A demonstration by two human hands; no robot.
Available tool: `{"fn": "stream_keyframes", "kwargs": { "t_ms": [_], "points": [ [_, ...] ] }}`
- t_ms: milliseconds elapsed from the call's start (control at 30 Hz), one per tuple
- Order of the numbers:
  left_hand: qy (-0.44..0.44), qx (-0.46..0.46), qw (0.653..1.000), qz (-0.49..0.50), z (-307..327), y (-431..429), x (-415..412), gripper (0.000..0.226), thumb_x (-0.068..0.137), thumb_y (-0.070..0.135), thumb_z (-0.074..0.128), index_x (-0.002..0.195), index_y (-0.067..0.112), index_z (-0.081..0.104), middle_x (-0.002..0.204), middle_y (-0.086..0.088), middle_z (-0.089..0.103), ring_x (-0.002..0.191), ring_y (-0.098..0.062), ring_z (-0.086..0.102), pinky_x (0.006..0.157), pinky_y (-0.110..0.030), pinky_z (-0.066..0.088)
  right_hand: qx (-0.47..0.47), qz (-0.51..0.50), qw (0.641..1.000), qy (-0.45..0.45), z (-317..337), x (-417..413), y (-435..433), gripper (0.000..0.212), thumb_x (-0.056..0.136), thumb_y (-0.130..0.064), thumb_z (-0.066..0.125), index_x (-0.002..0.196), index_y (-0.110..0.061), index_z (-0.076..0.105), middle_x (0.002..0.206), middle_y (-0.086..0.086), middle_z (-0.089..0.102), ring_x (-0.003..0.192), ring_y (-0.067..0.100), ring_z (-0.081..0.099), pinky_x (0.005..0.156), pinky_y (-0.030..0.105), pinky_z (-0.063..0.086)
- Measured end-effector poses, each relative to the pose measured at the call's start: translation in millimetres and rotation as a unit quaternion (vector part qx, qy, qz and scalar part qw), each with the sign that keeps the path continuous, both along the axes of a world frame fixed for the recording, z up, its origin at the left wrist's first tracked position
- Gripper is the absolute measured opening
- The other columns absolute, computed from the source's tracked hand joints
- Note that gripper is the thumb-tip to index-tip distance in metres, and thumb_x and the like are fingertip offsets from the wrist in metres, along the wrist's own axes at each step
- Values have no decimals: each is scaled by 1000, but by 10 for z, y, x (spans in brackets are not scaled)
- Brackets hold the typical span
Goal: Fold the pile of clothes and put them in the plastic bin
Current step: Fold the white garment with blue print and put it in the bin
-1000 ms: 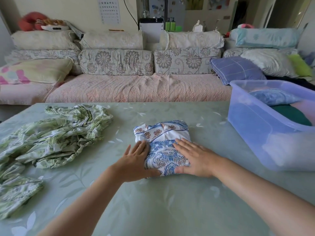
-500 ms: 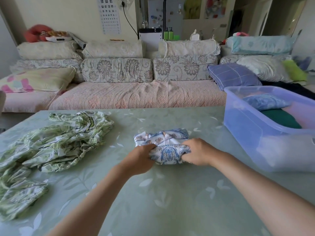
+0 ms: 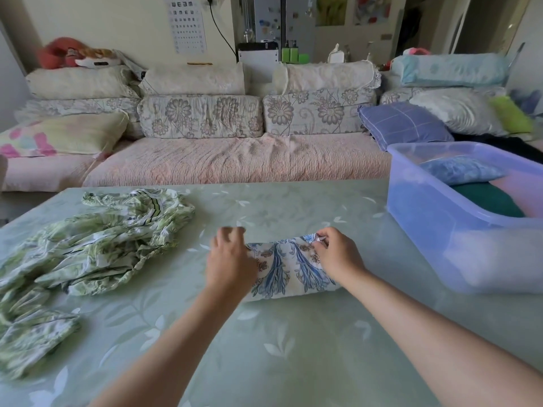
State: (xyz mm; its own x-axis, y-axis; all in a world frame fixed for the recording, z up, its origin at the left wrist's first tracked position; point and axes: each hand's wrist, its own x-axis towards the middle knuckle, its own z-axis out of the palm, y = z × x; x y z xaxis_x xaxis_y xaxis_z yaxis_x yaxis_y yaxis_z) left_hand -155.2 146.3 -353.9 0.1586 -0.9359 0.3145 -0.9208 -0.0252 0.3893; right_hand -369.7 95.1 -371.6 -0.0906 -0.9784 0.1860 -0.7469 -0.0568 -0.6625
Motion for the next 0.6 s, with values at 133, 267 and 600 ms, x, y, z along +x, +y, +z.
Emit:
{"fn": "stream_keyframes", "kwargs": {
  "t_ms": [133,267,600],
  "points": [
    [-156,-125,961,-189,-134,-12,-252,45,91,28,43,134,20,56,144,-2,51,133,-24,44,108,-39,35,-171,2,969,176,46,92,-49,36,88,-8,57,122,-17,62,118,7,57,103,31,59,82,39,46],
    [-148,27,972,-180,-340,-94,-267,70,93,51,1,154,27,24,161,6,24,149,-19,18,119,-39,15,-223,188,934,206,50,219,-90,48,92,-32,37,122,-15,69,127,7,64,114,30,61,97,41,46],
    [-44,220,971,-77,-504,-288,317,61,97,63,13,154,43,8,164,6,9,151,-18,2,121,-50,1,128,216,945,208,-109,110,-123,59,103,-59,22,157,-45,3,168,-5,-3,154,17,6,123,41,9]
  ]
}}
